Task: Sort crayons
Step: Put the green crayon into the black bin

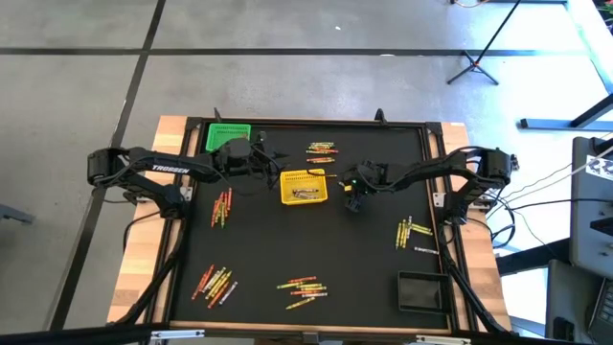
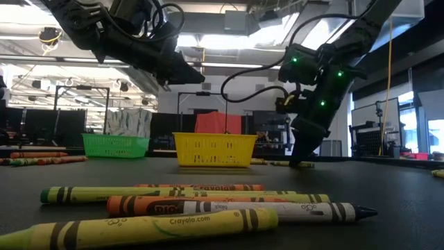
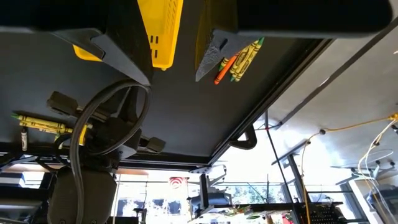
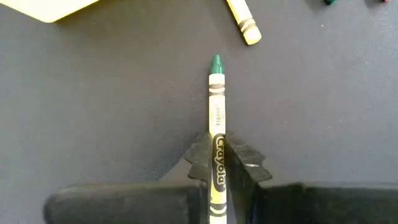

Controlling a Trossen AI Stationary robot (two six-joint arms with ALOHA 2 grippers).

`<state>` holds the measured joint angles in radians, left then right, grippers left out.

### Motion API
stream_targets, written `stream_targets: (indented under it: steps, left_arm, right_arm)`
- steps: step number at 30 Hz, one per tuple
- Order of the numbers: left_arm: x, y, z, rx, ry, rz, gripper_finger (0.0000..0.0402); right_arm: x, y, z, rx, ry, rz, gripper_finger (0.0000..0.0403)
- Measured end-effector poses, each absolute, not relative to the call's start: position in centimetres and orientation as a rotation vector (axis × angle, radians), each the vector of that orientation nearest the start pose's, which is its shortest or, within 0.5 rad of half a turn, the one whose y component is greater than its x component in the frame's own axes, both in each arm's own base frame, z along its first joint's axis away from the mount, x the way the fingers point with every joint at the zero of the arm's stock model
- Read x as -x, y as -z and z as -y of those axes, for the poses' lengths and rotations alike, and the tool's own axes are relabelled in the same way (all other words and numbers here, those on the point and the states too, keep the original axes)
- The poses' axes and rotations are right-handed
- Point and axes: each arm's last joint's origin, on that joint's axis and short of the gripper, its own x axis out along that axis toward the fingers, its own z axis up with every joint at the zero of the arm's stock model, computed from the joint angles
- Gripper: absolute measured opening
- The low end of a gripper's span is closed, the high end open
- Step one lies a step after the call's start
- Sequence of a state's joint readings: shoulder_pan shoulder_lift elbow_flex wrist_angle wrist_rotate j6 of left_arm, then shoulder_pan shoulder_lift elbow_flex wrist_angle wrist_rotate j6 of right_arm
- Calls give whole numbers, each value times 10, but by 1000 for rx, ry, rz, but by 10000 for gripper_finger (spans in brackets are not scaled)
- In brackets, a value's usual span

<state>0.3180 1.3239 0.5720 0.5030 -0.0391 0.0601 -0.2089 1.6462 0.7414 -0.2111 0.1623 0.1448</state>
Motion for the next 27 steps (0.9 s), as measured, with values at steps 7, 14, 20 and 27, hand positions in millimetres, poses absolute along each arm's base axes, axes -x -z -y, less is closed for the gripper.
stream_targets:
  steps: [7,14,20,27]
  left_arm:
    - [-255,-212,-85,-24,-348,-258,107]
    - [-256,-212,-84,-25,-345,-258,107]
    - [-257,-212,-80,-29,-329,-259,107]
    - [-259,-213,-75,-33,-308,-253,107]
  right_arm:
    - [-258,-153,46,-149,330,-1112,22]
    - [-224,-192,14,-252,228,-1139,25]
    - [-192,-222,-18,-397,107,-1126,24]
    - [-165,-240,-65,-512,-48,-1103,24]
